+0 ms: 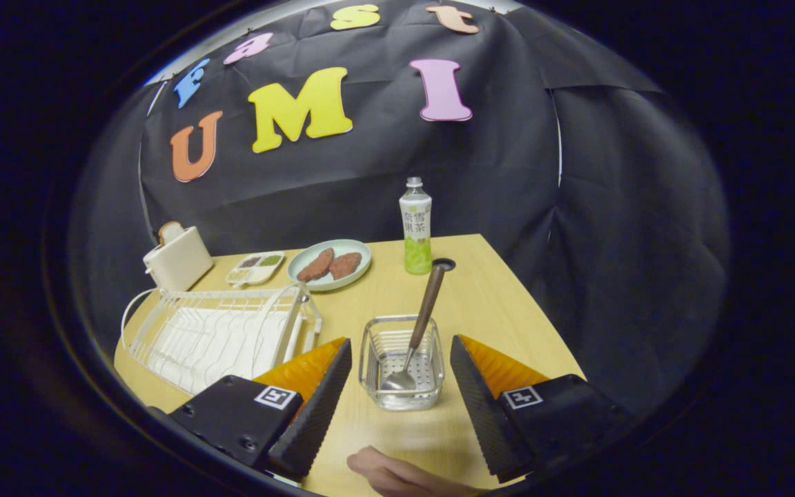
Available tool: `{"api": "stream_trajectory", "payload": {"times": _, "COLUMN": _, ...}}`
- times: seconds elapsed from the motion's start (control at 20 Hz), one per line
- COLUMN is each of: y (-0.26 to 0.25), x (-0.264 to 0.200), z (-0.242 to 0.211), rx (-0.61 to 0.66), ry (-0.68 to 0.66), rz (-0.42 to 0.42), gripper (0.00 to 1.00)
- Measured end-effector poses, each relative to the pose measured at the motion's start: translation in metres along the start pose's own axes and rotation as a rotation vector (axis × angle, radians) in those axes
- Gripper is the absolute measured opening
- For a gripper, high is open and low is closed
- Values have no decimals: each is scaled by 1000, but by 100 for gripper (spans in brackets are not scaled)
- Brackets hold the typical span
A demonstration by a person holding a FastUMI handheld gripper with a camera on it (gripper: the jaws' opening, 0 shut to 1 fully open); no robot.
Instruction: Take the plate from the dish rack, then take the spoon from the basket and place it into the plate.
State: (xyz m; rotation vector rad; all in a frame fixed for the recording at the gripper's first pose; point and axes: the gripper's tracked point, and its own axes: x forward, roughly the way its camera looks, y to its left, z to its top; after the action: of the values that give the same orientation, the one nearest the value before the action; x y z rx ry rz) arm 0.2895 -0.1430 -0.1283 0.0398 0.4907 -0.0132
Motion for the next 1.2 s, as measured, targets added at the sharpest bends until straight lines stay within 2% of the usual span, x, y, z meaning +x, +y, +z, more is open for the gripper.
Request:
{"api": "stream_trajectory", "payload": {"times": 0.2, "y": -7, "x": 41, "z": 24, "rx": 41, "ry": -38, "rz": 30, "gripper": 93}}
{"api": "stream_trajectory", "payload": {"times": 0.45, "y": -8, "x": 74, "z": 30, "rx": 3, "ry": -47, "rz": 22, "gripper": 89}}
{"api": "stream_trajectory", "payload": {"times": 0.55, "y": -3, "x": 78, "z": 30, "rx": 74, "ry": -40, "rz": 57, "gripper": 87}}
{"api": "stream_trajectory", "payload": {"times": 0.6, "y": -11, "x": 85, "z": 33, "rx": 103, "ry": -55, "rz": 22, "gripper": 86}}
{"api": "stream_trajectory", "payload": {"times": 0.8, "y": -10, "x": 100, "z": 24, "rx": 118, "ry": 5, "rz": 16, "gripper": 53}}
{"api": "stream_trajectory", "payload": {"times": 0.85, "y": -12, "x": 101, "z": 25, "rx": 102, "ry": 0, "rz": -3, "gripper": 49}}
{"api": "stream_trajectory", "payload": {"times": 1.0, "y": -5, "x": 95, "z": 30, "rx": 108, "ry": -9, "rz": -6, "gripper": 20}}
{"api": "stream_trajectory", "payload": {"times": 1.2, "y": -7, "x": 77, "z": 40, "rx": 104, "ry": -57, "rz": -42, "gripper": 15}}
